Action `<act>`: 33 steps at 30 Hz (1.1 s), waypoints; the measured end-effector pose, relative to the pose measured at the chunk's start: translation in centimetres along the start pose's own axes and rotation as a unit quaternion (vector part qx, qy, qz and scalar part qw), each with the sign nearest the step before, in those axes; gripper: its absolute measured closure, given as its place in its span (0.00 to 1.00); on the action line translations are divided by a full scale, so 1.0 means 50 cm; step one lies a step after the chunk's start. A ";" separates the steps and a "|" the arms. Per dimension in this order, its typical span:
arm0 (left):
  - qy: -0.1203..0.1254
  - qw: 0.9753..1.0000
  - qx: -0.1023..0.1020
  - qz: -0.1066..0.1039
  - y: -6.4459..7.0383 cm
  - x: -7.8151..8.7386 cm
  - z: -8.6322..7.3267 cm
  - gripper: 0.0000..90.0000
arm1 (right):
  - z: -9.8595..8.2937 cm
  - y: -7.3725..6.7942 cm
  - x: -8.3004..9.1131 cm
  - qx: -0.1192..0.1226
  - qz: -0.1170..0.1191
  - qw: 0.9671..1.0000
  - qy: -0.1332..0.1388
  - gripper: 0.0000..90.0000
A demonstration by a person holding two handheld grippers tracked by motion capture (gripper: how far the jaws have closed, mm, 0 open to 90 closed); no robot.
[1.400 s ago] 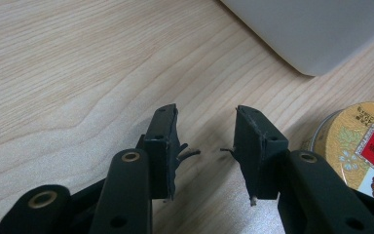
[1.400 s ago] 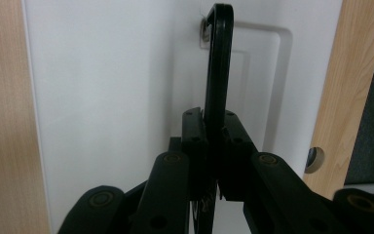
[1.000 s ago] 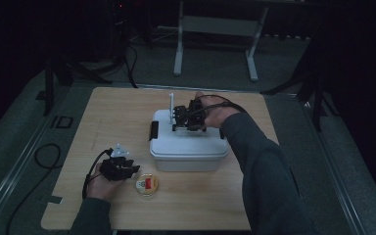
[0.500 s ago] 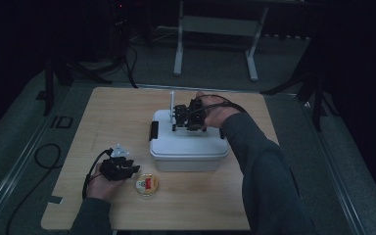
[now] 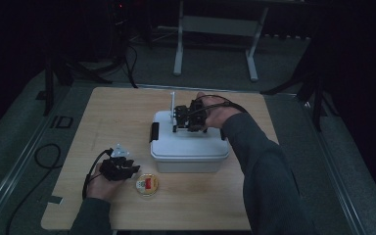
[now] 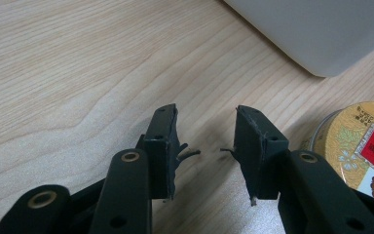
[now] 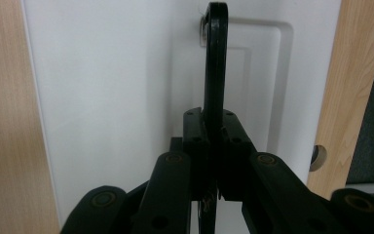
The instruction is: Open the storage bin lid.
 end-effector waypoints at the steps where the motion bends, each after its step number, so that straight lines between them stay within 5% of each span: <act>1: 0.000 1.000 0.000 0.000 0.000 0.000 0.000 0.68 | 0.000 0.001 0.000 0.000 -0.001 1.000 0.001 0.94; 16: 0.000 1.000 -0.001 0.001 0.000 0.000 0.000 0.68 | 0.001 0.000 0.002 -0.025 0.008 1.000 0.001 0.94; 33: 0.001 1.000 0.000 0.001 0.000 0.000 0.000 0.68 | -0.005 0.006 0.014 -0.023 -0.001 1.000 0.004 0.94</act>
Point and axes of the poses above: each handheld gripper's, and its own axes: x roughly backward along the jaws, z roughly out of its top, y roughly to its right, the point moved 6 cm from there along -x, roughly forward along the jaws, and after that the axes turned 8 degrees about -y, right-handed, at the moved point
